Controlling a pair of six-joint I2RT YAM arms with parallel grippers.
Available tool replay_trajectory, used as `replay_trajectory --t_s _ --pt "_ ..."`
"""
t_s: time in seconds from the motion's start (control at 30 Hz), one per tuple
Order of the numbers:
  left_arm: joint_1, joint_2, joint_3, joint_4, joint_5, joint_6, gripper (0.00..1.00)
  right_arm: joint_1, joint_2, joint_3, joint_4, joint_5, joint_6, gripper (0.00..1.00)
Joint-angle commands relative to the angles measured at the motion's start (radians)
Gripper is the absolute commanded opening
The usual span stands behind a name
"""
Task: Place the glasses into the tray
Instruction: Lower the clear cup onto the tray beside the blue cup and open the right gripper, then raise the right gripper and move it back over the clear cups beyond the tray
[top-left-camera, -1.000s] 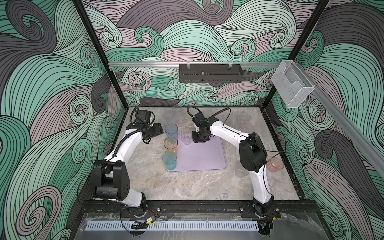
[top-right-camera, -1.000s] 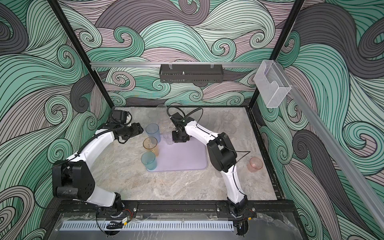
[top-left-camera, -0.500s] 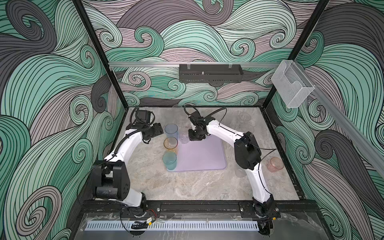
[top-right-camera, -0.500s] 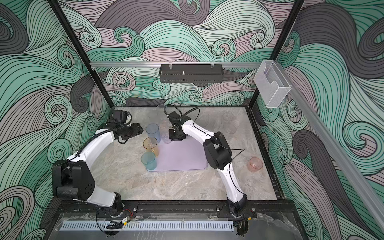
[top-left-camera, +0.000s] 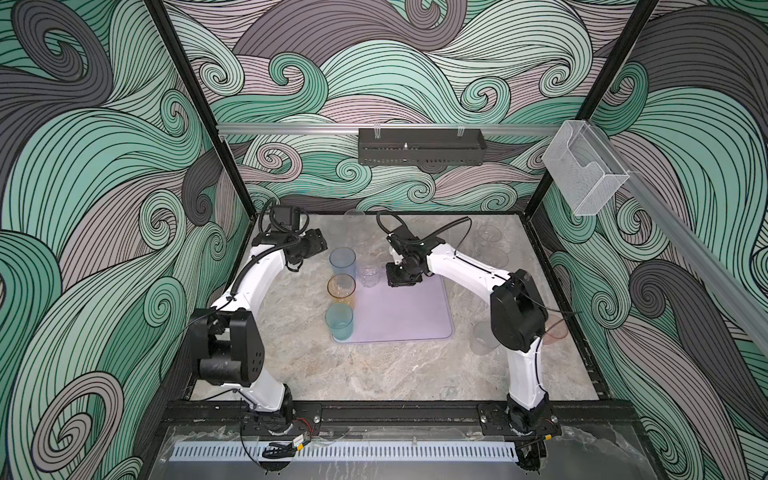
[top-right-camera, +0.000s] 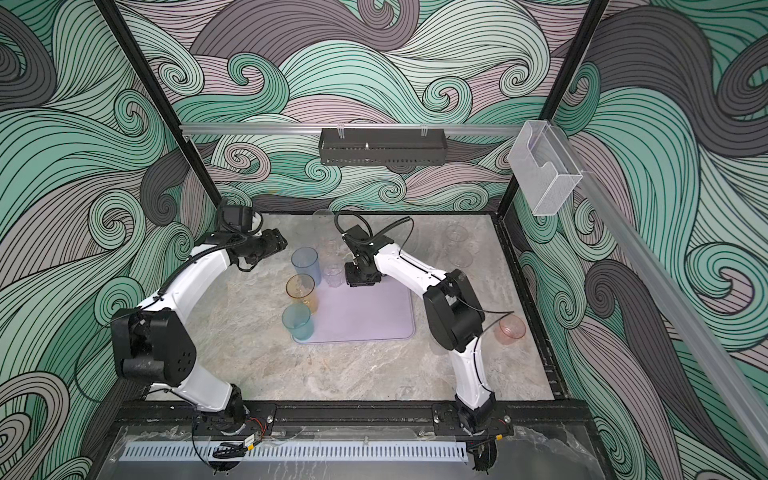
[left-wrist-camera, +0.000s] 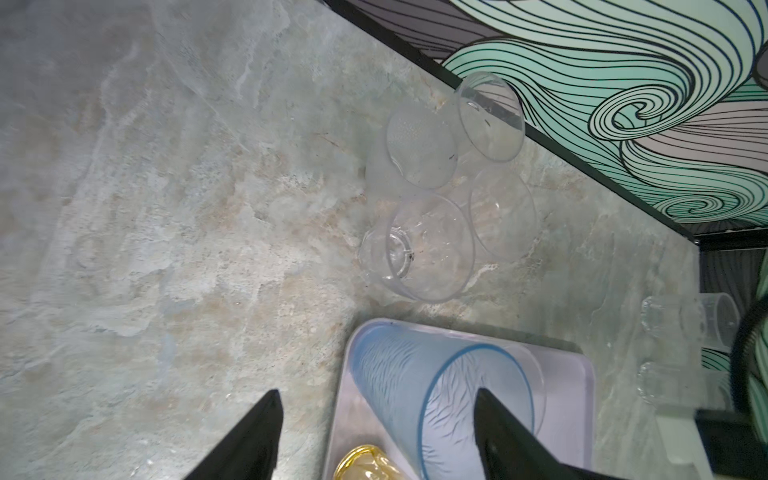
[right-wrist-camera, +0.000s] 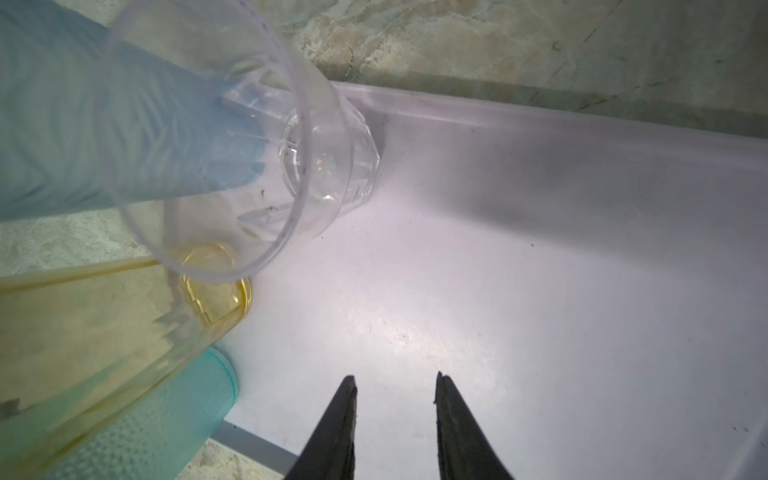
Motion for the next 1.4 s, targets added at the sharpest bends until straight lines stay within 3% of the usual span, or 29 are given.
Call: replay_trajectory --t_s 0.0,0.23,0.53,0.63,1.0,1.13,1.37 --pt "0.041 0.151 0.126 0.003 0.121 -0.05 0.72 0.0 -0.086 -0.061 0.011 0.029 -0.021 0.33" --pt "0.046 0.47 0.491 -0.153 0.129 0.01 0.69 -0.002 -0.141 -0.125 0.034 0.021 -0.024 0.33" --pt "0.039 0.57 0.601 -0.16 0.132 0.041 0.67 -0.012 -0.132 -0.113 0.053 0.021 -0.013 0.34" --pt "0.032 0.539 0.552 -0.177 0.111 0.05 0.68 -0.031 -0.087 -0.035 0.061 0.039 0.008 0.35" --pt "0.023 0.197 0.088 -0.007 0.041 -0.027 0.7 -0.097 0.266 0.477 0.034 0.016 0.109 0.51" --pt "0.022 0.104 -0.016 0.011 -0.001 -0.024 0.7 -0.093 0.41 0.683 0.013 0.06 0.1 0.58" --pt "0.023 0.05 -0.103 0.056 0.012 -0.024 0.71 -0.1 0.609 0.959 0.002 0.077 0.1 0.59"
